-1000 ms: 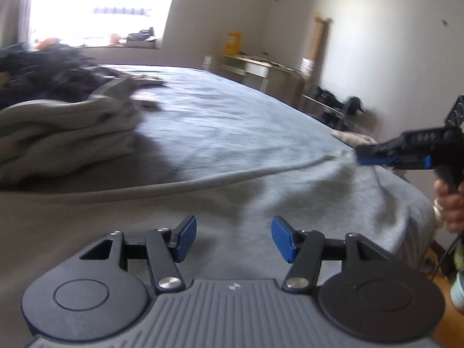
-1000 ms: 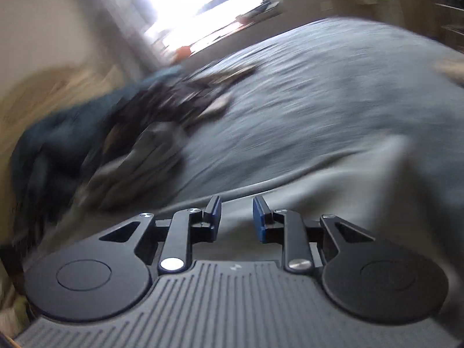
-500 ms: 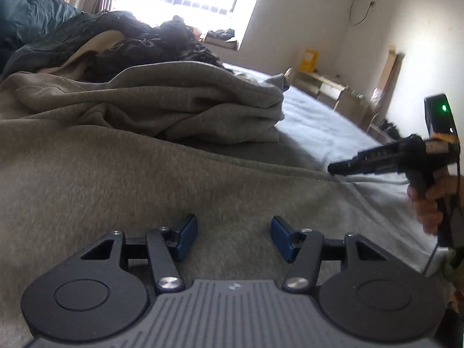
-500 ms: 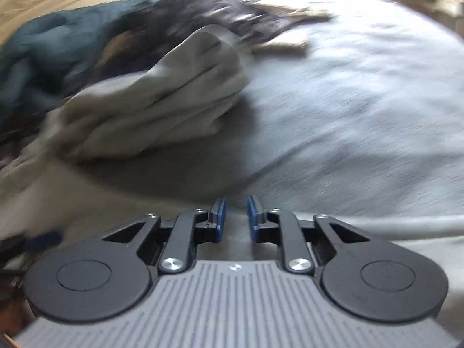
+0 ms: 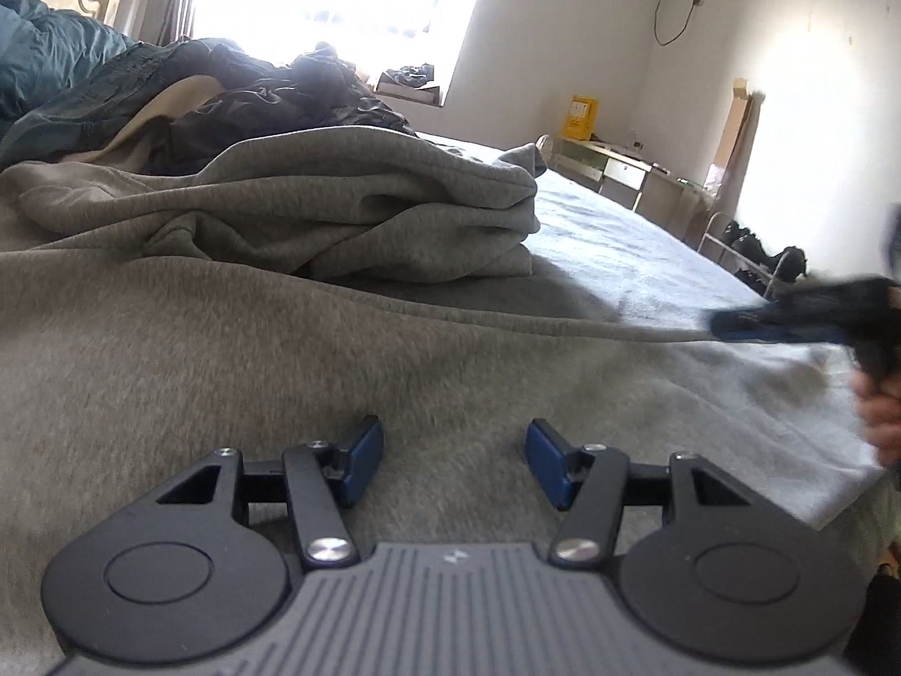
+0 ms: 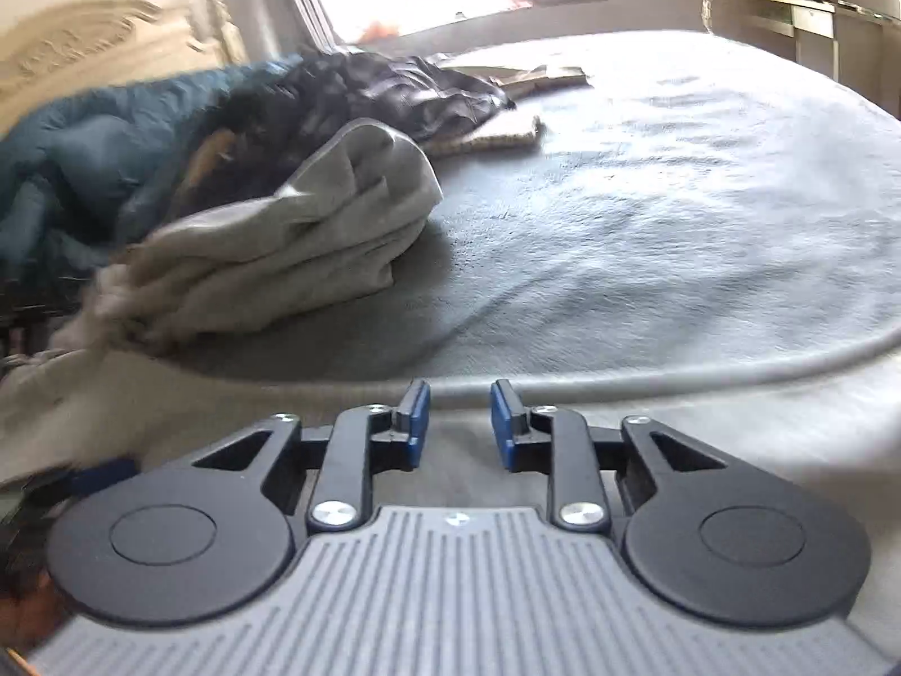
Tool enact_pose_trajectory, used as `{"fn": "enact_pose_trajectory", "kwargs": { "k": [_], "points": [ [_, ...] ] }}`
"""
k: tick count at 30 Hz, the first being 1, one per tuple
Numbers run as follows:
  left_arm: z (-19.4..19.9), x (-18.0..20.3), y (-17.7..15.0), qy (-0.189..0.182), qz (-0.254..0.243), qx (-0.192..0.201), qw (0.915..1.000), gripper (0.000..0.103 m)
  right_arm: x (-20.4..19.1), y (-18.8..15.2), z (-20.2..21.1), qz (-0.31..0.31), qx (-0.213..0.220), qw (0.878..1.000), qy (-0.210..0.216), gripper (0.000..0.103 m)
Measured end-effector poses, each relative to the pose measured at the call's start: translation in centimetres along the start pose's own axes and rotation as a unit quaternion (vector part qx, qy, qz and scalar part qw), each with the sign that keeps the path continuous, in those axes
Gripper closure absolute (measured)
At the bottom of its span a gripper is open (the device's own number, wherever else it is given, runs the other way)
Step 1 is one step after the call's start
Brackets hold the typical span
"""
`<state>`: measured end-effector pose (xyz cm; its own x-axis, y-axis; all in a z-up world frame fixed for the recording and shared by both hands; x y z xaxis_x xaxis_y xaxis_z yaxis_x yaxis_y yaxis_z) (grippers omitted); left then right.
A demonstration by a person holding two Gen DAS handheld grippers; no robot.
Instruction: Fold clothes
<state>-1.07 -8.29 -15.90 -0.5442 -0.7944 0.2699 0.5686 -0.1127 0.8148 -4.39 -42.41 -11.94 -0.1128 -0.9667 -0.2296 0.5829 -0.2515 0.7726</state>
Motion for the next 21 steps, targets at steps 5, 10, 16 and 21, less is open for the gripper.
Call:
{"fn": "enact_pose_trajectory", "kwargs": {
  "k": [5, 10, 16, 21],
  "points": [
    [-0.5, 1.8, 0.1, 0.040, -0.036, -0.008, 0.9986, 0.042, 11.7, -3.0, 2.9, -0.076, -0.009, 0.995, -0.066, 0.102],
    [-0.2, 3.7, 1.0, 0.076, -0.063, -0.024, 0.9948, 0.042, 25.2, -2.1, 7.0, -0.219, 0.055, 0.965, -0.131, 0.103],
    [0.6, 6.6, 2.0, 0.079, -0.093, -0.006, 0.9926, 0.042, 32.0, -5.4, 15.2, -0.298, 0.107, 0.927, -0.200, 0.088],
    [-0.6, 11.3, 2.5, 0.030, -0.123, -0.013, 0.9919, 0.041, 27.6, -12.3, 20.0, -0.372, 0.144, 0.915, -0.063, 0.060]
  ]
}}
Point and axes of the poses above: each gripper's, at about its wrist camera, not at the fingertips, and z roughly against the way its jaws point, x to its right, y to its top, the point moved 2 cm from there along -z, roughly the way its jaws point, and after that the axes turned 4 degrees about z, right-handed, at the moved point
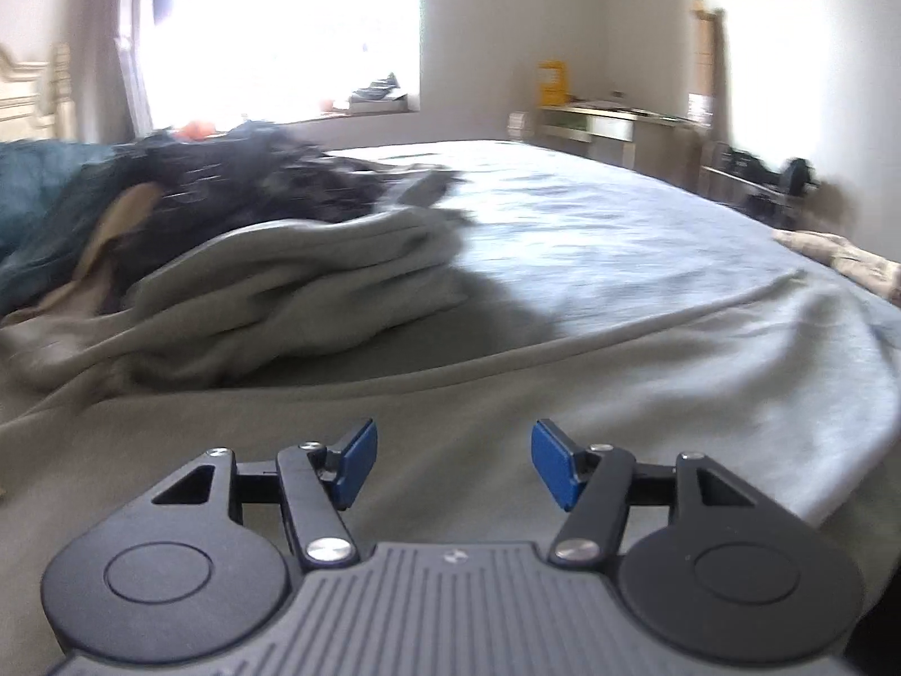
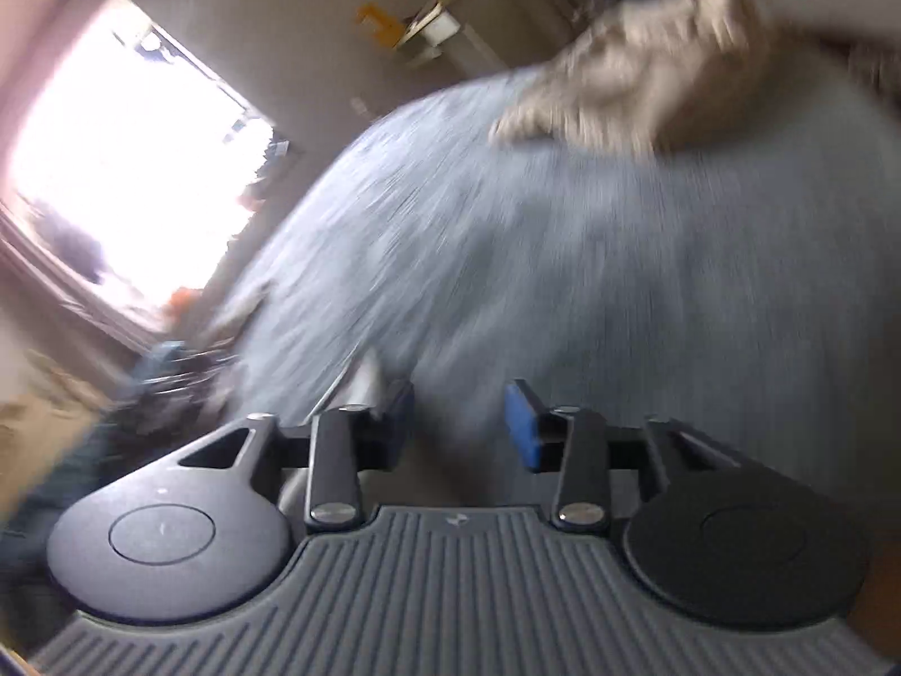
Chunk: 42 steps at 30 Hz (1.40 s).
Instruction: Fold clothes
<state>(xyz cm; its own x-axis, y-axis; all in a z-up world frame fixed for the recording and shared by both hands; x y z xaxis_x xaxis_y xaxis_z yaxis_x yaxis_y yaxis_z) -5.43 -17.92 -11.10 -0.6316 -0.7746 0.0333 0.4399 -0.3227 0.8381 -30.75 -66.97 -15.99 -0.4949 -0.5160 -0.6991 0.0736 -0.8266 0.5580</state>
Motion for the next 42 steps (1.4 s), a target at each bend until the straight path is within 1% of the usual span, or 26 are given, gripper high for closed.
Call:
{"fn": "enact_pose_trajectory", "kwargs": {
  "k": [3, 5, 7, 9, 10, 12, 13, 15, 17, 19, 22, 24, 25, 26, 27, 29, 30, 32, 33, 34, 35, 37, 38, 39, 41, 42],
  "points": [
    [-1.0, 3.5, 0.6, -0.038, -0.015, -0.004, 0.9992, 0.041, 0.8, -3.8, 1.4, -0.050, -0.028, 0.998, 0.040, 0.060],
    [-1.6, 5.8, 0.6, -0.060, -0.026, -0.009, 0.9978, 0.041, 1.3, -5.3, 1.3, -0.078, -0.044, 0.994, 0.057, 0.059],
    [-2.0, 7.5, 0.3, -0.075, -0.035, -0.012, 0.9965, 0.041, 1.4, -5.6, 0.4, -0.088, -0.057, 0.992, 0.066, 0.059],
    [-2.3, 8.7, -0.3, -0.082, -0.040, -0.018, 0.9957, 0.041, 1.1, -5.0, -0.8, -0.081, -0.055, 0.993, 0.060, 0.060],
    [-2.4, 9.0, -0.6, -0.084, -0.039, -0.024, 0.9954, 0.041, 0.9, -4.7, -1.4, -0.077, -0.052, 0.994, 0.057, 0.063],
    [-2.6, 9.2, -1.2, -0.083, -0.037, -0.036, 0.9952, 0.041, -0.3, -3.7, -1.8, -0.057, -0.041, 0.996, 0.059, 0.098],
    [-2.6, 9.2, -1.5, -0.080, -0.037, -0.041, 0.9952, 0.041, -1.2, -3.1, -1.5, -0.044, -0.031, 0.996, 0.068, 0.098],
    [-2.6, 8.9, -1.9, -0.072, -0.039, -0.046, 0.9956, 0.041, -3.3, -2.4, 0.5, -0.015, 0.002, 0.995, 0.100, 0.098],
    [-2.6, 8.5, -2.0, -0.065, -0.037, -0.048, 0.9960, 0.041, -4.6, -2.3, 2.0, 0.017, 0.025, 0.995, 0.099, 0.098],
    [-2.6, 7.8, -2.1, -0.062, -0.029, -0.053, 0.9963, 0.041, -4.0, -2.9, 2.2, 0.024, 0.022, 0.997, 0.067, 0.098],
    [-2.7, 7.1, -2.2, -0.063, -0.020, -0.058, 0.9961, 0.041, -0.7, -4.1, 0.7, -0.014, -0.019, 1.000, 0.011, 0.098],
    [-2.8, 7.1, -2.2, -0.062, -0.022, -0.057, 0.9962, 0.041, -0.5, -4.3, 0.7, -0.008, -0.015, 1.000, 0.006, 0.095],
    [-2.8, 7.1, -2.2, -0.062, -0.022, -0.057, 0.9962, 0.041, -0.5, -4.2, 0.8, 0.001, -0.008, 1.000, -0.005, 0.094],
    [-2.8, 7.0, -2.2, -0.062, -0.021, -0.056, 0.9963, 0.041, -0.7, -4.0, 1.2, 0.025, 0.008, 0.999, -0.035, 0.086],
    [-2.7, 6.9, -2.1, -0.062, -0.020, -0.054, 0.9964, 0.041, -0.8, -3.8, 1.6, 0.050, 0.025, 0.996, -0.070, 0.082],
    [-2.7, 6.7, -2.0, -0.061, -0.017, -0.052, 0.9967, 0.041, -0.4, -3.7, 2.8, 0.084, 0.061, 0.984, -0.147, 0.080],
    [-2.6, 6.4, -2.0, -0.061, -0.015, -0.050, 0.9968, 0.041, -0.4, -3.7, 3.4, 0.096, 0.075, 0.979, -0.165, 0.080],
    [-2.1, 6.0, -1.9, -0.060, -0.010, -0.046, 0.9971, 0.041, -1.8, -4.5, 4.4, 0.118, 0.086, 0.982, -0.123, 0.080],
    [-1.7, 5.7, -1.8, -0.062, -0.009, -0.045, 0.9970, 0.041, -3.6, -5.4, 4.5, 0.145, 0.082, 0.983, -0.083, 0.080],
    [-1.3, 5.5, -1.8, -0.064, -0.008, -0.043, 0.9970, 0.041, -5.9, -6.6, 4.3, 0.183, 0.075, 0.979, -0.048, 0.080],
    [-0.9, 5.3, -1.8, -0.065, -0.008, -0.042, 0.9970, 0.041, -8.5, -8.2, 3.7, 0.230, 0.066, 0.971, -0.018, 0.080],
    [-0.1, 4.9, -2.0, -0.068, -0.006, -0.044, 0.9967, 0.040, -13.3, -11.4, 2.6, 0.323, 0.048, 0.944, 0.039, 0.080],
    [0.2, 4.6, -2.2, -0.069, 0.000, -0.047, 0.9965, 0.040, -15.3, -13.2, 2.1, 0.368, 0.038, 0.927, 0.063, 0.080],
    [0.4, 4.2, -2.5, -0.069, 0.006, -0.051, 0.9962, 0.040, -17.0, -15.1, 1.3, 0.415, 0.028, 0.906, 0.082, 0.082],
    [0.7, 3.3, -3.0, -0.065, 0.015, -0.055, 0.9962, 0.040, -19.1, -18.3, -0.3, 0.492, 0.005, 0.866, 0.093, 0.081],
    [0.8, 2.8, -3.3, -0.061, 0.019, -0.056, 0.9964, 0.040, -19.1, -19.3, -1.2, 0.521, -0.010, 0.849, 0.083, 0.082]
  ]
}}
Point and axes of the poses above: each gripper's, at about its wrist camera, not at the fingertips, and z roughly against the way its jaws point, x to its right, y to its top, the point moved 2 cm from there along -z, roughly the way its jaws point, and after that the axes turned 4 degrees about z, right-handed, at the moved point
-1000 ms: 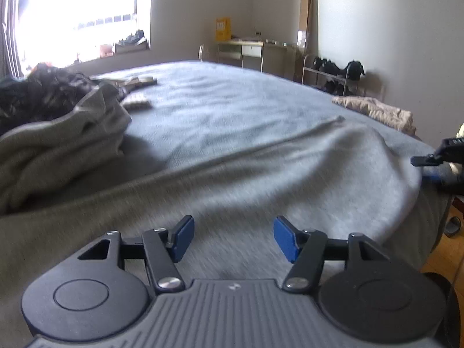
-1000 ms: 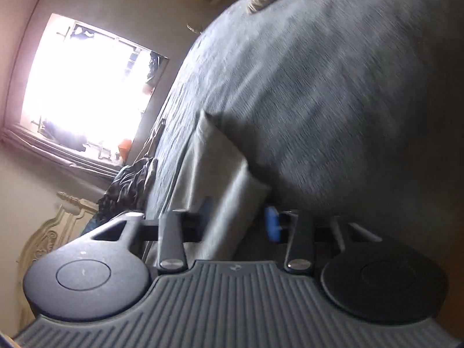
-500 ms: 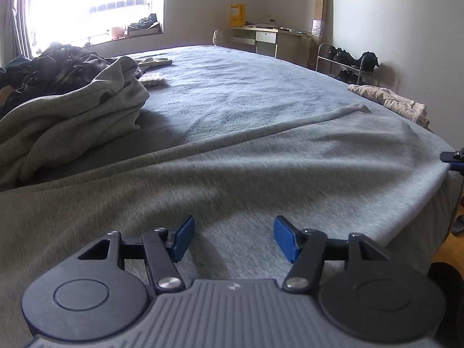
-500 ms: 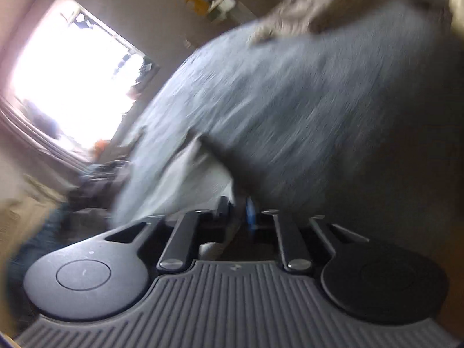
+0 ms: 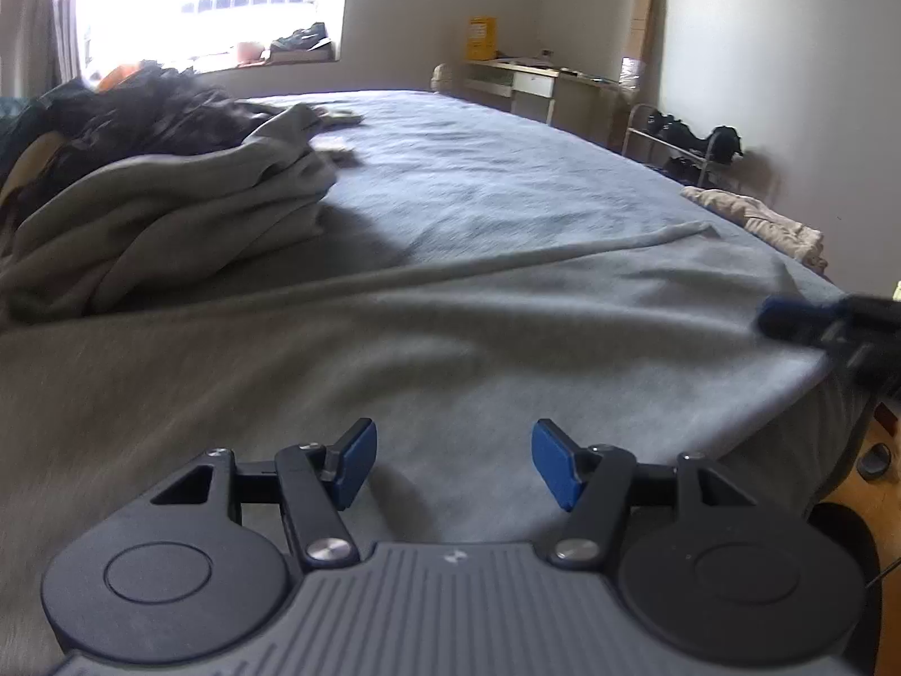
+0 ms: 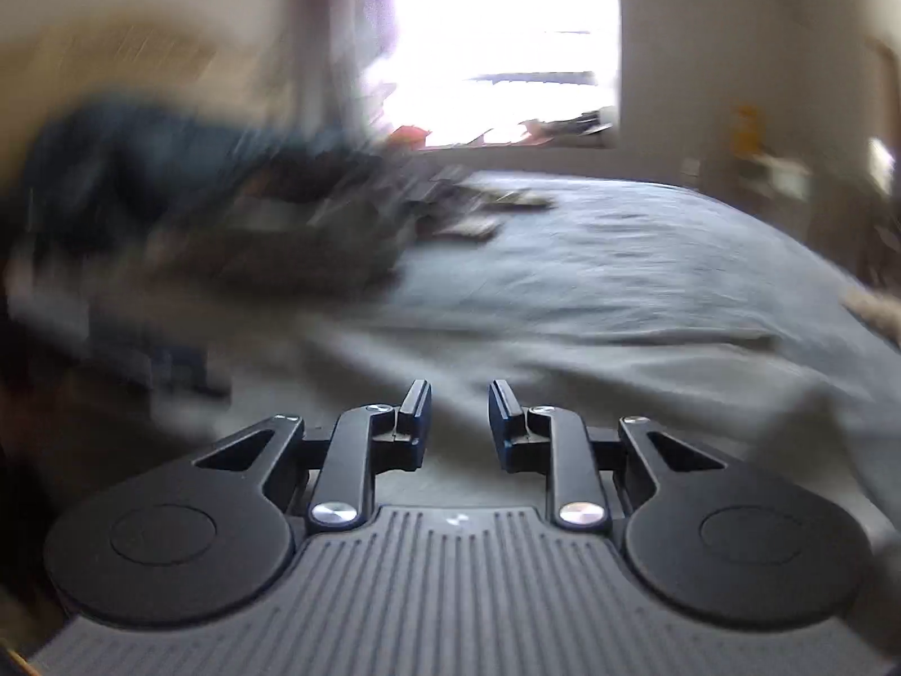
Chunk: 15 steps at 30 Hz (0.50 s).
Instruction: Fold clothes
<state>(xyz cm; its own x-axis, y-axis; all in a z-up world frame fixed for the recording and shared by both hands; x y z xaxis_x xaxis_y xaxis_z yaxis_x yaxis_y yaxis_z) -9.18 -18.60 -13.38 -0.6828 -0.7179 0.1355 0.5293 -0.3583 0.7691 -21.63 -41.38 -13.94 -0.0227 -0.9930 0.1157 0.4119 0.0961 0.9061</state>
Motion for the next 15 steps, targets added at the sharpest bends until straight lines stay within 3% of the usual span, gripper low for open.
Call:
{"fn": "enact_pose_trajectory", "kwargs": {
  "k": [2, 5, 8, 11, 12, 15],
  "points": [
    [0.1, -1.2, -0.6, 0.005, 0.013, -0.001, 0.9999, 0.041, 0.3, -2.0, -1.2, 0.040, -0.040, 0.998, -0.027, 0.084],
    [0.3, -2.6, -1.0, 0.000, 0.024, 0.002, 0.9997, 0.041, 6.3, -4.7, -0.1, -0.009, -0.044, 0.994, -0.096, 0.083],
    [0.4, -3.6, -0.9, -0.005, 0.028, 0.006, 0.9996, 0.041, 14.2, -6.6, 2.8, -0.116, -0.061, 0.972, -0.195, 0.085],
    [0.5, -4.0, -0.4, -0.006, 0.034, 0.011, 0.9993, 0.041, 18.1, -6.1, 4.8, -0.173, -0.063, 0.947, -0.262, 0.083],
    [0.5, -4.0, -0.2, -0.005, 0.038, 0.015, 0.9991, 0.040, 18.7, -5.7, 5.1, -0.184, -0.052, 0.945, -0.267, 0.083],
    [0.5, -3.7, 0.2, -0.004, 0.043, 0.019, 0.9989, 0.040, 19.8, -4.5, 4.8, -0.234, -0.003, 0.946, -0.223, 0.082]
  ]
}}
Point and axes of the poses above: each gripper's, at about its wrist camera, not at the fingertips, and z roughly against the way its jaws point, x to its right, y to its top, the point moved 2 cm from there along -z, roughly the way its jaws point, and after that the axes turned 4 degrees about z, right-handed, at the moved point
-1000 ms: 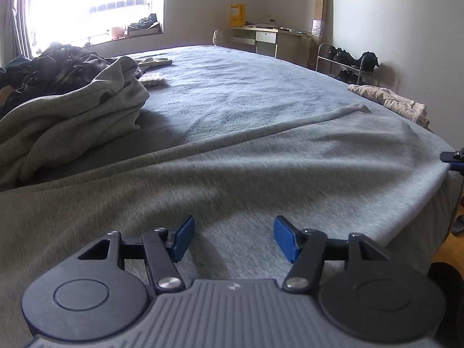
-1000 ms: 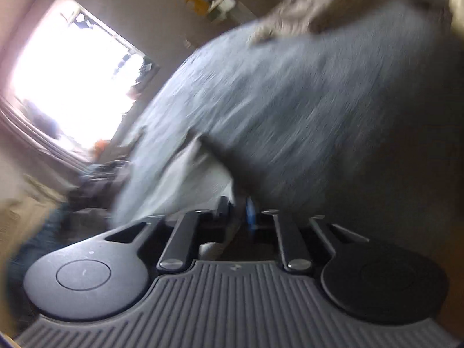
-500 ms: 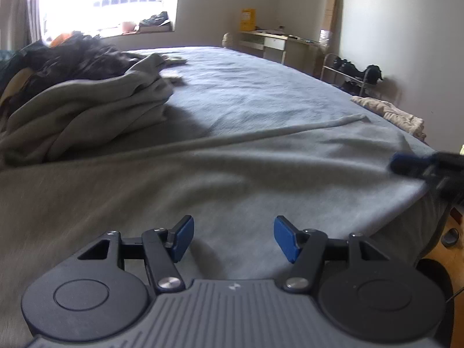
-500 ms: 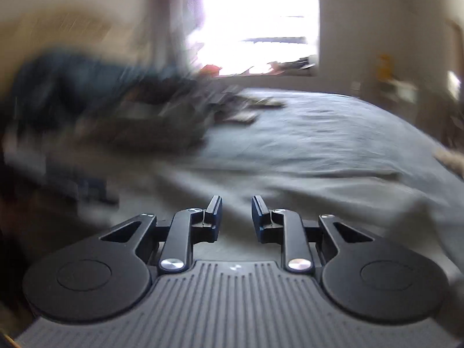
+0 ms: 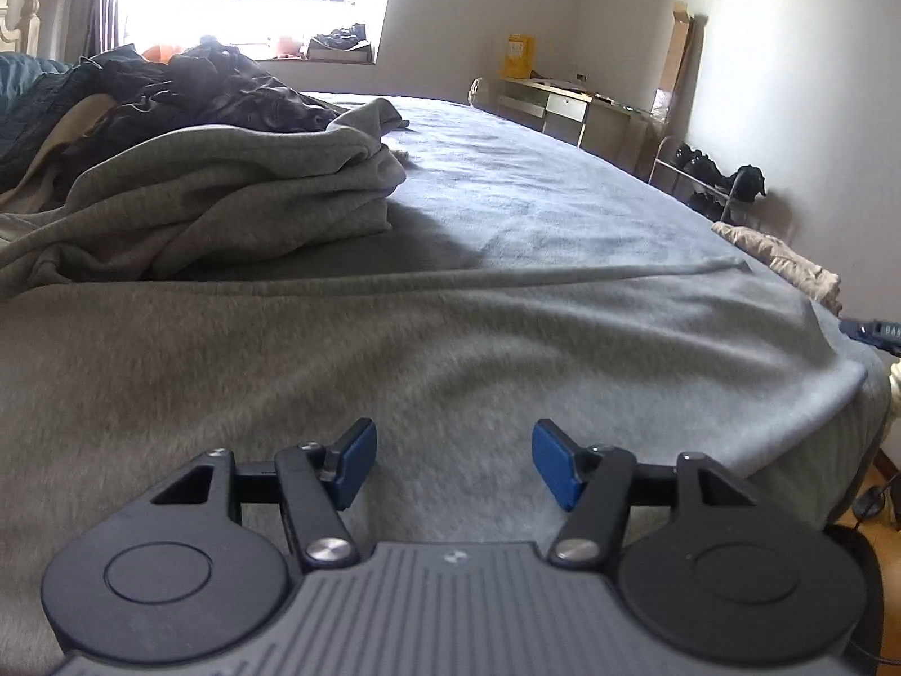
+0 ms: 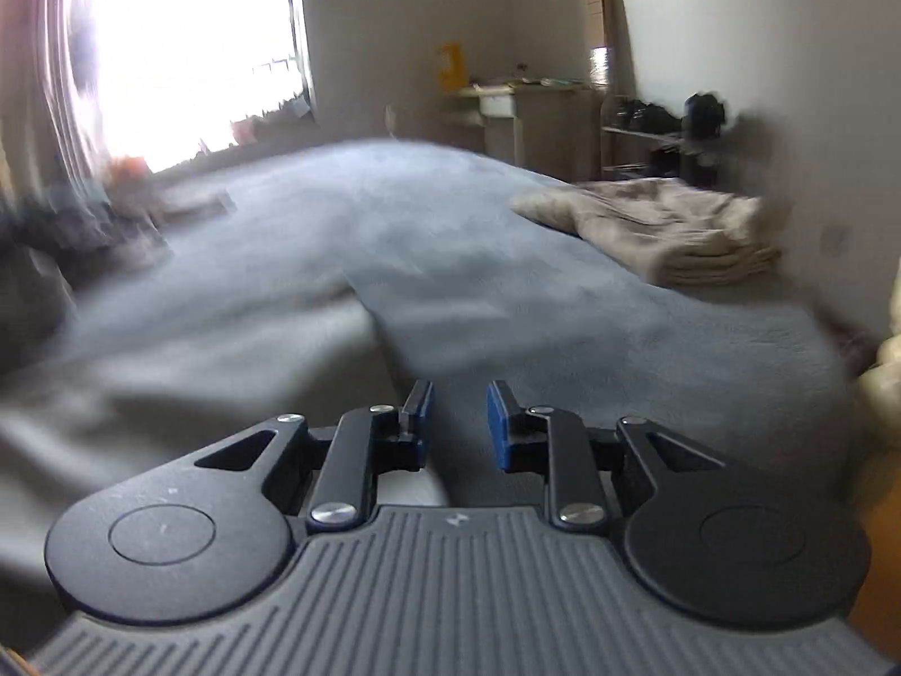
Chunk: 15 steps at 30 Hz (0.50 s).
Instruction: Fold clothes
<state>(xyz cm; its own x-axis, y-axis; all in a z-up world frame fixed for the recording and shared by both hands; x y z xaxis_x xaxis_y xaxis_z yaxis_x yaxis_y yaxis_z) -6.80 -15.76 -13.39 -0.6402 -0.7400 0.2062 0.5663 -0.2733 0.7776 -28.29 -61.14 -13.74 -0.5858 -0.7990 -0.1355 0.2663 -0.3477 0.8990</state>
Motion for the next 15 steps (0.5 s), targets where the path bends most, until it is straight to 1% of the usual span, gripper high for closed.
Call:
{"fn": "enact_pose_trajectory", "kwargs": {
  "k": [1, 3, 5, 6, 8, 9, 10, 11, 12, 13, 14, 15],
  "points": [
    [-0.1, 0.4, 0.2, 0.000, -0.002, 0.001, 1.0000, 0.040, -0.9, 0.0, -0.6, 0.002, 0.000, 1.000, 0.029, 0.082],
    [-0.4, 1.3, 0.5, -0.002, -0.009, 0.003, 1.0000, 0.040, -3.4, 0.0, -1.4, 0.040, -0.003, 0.995, 0.090, 0.082],
    [-1.2, 2.4, 0.8, -0.008, -0.017, -0.001, 0.9998, 0.040, -6.7, -1.1, -2.2, 0.107, -0.015, 0.982, 0.156, 0.083],
    [-1.7, 3.0, 0.9, -0.011, -0.021, -0.003, 0.9997, 0.040, -7.7, -1.8, -2.7, 0.145, -0.025, 0.974, 0.171, 0.085],
    [-2.7, 4.1, 1.1, -0.015, -0.032, -0.011, 0.9993, 0.040, -8.1, -2.8, -4.1, 0.184, -0.047, 0.968, 0.163, 0.085],
    [-3.2, 4.7, 1.2, -0.015, -0.037, -0.015, 0.9991, 0.040, -7.7, -3.0, -4.7, 0.190, -0.053, 0.968, 0.156, 0.086],
    [-3.7, 5.3, 1.4, -0.017, -0.042, -0.018, 0.9988, 0.040, -6.0, -2.6, -5.0, 0.166, -0.049, 0.974, 0.144, 0.087],
    [-4.2, 5.9, 1.6, -0.019, -0.047, -0.020, 0.9985, 0.040, -4.4, -2.1, -5.3, 0.143, -0.045, 0.980, 0.132, 0.093],
    [-4.6, 6.5, 1.8, -0.023, -0.051, -0.021, 0.9982, 0.040, -2.8, -1.6, -5.6, 0.120, -0.041, 0.985, 0.120, 0.103],
    [-5.0, 7.0, 2.0, -0.028, -0.055, -0.020, 0.9979, 0.040, -1.1, -1.2, -5.9, 0.096, -0.037, 0.989, 0.108, 0.103],
    [-5.4, 7.7, 2.3, -0.034, -0.060, -0.020, 0.9974, 0.040, 0.3, -0.8, -6.2, 0.083, -0.035, 0.992, 0.085, 0.103],
    [-5.9, 8.3, 2.5, -0.038, -0.066, -0.019, 0.9969, 0.040, 1.4, -0.7, -6.6, 0.091, -0.036, 0.994, 0.041, 0.102]
  ]
}}
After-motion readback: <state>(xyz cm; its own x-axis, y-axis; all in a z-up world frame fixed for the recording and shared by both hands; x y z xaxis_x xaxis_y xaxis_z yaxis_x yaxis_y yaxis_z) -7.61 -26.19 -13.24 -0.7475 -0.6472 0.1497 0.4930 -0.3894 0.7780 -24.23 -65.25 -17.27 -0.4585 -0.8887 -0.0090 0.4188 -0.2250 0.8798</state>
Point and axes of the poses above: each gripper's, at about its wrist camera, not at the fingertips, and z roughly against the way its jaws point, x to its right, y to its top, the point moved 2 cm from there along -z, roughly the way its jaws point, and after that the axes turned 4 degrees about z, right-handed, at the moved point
